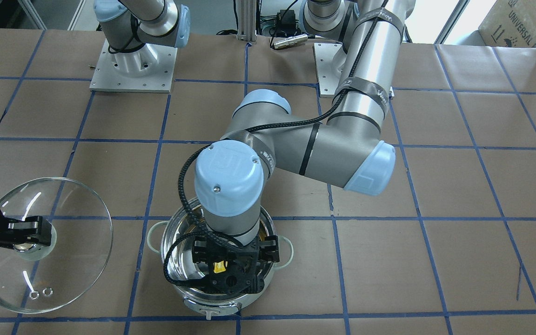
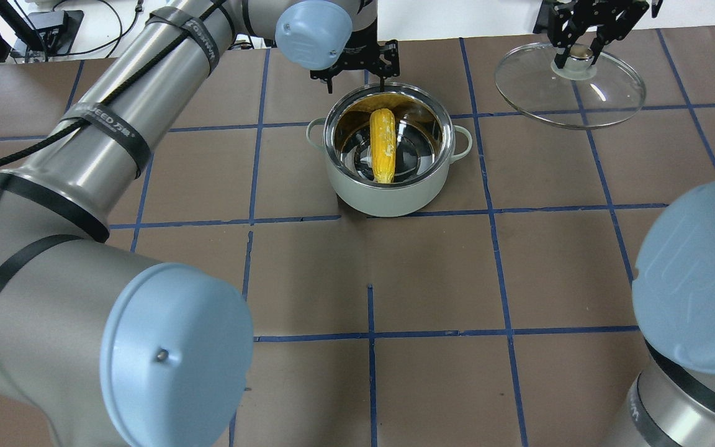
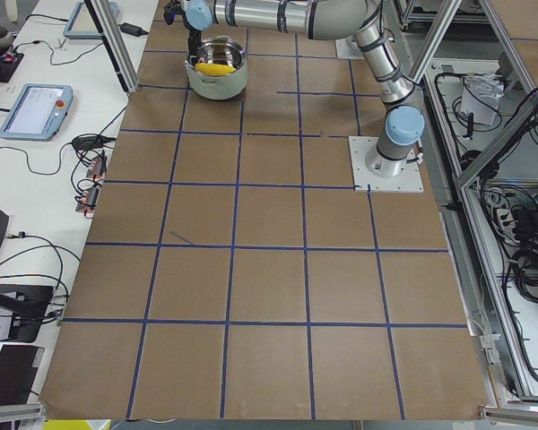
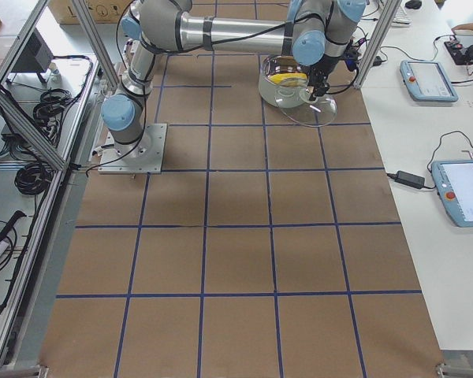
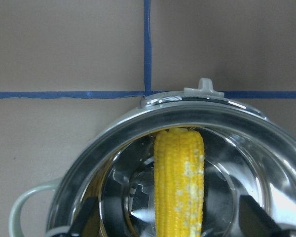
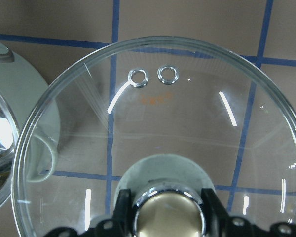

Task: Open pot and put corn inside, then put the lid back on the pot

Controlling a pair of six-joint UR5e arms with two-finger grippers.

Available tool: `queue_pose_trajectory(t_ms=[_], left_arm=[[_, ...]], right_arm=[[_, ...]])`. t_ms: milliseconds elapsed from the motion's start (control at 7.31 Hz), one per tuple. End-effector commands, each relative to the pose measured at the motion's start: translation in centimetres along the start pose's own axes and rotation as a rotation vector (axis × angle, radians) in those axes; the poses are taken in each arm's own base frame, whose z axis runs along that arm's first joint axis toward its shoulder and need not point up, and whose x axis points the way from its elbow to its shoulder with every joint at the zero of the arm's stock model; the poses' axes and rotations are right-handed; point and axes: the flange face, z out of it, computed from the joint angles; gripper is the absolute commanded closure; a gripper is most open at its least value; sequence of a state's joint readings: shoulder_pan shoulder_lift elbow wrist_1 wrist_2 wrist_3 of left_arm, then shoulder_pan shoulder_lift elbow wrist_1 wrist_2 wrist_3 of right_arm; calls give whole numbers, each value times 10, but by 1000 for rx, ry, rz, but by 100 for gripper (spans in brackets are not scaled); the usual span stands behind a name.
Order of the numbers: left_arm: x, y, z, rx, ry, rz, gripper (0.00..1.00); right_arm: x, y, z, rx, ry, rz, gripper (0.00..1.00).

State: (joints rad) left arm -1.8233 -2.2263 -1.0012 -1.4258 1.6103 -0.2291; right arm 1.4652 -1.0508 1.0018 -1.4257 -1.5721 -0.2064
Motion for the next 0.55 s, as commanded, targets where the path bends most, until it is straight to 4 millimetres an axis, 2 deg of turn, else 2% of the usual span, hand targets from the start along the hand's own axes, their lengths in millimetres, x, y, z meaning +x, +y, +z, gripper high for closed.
queue_pose_trajectory(t_ms=[0, 137, 274, 411], left_arm=[[-95, 38, -23, -83, -4, 48, 0], [-126, 68, -24, -115, 19, 8, 0], [-147, 96, -31, -124, 29, -23, 0], [-163, 104, -37, -119, 25, -49, 0]], right_arm=[[-59, 23, -10, 23, 7, 44, 85], [-89, 26, -13, 76, 9, 115, 85], [-147, 30, -3, 85, 11, 147, 85], [-190, 31, 0, 131, 8, 172, 85]])
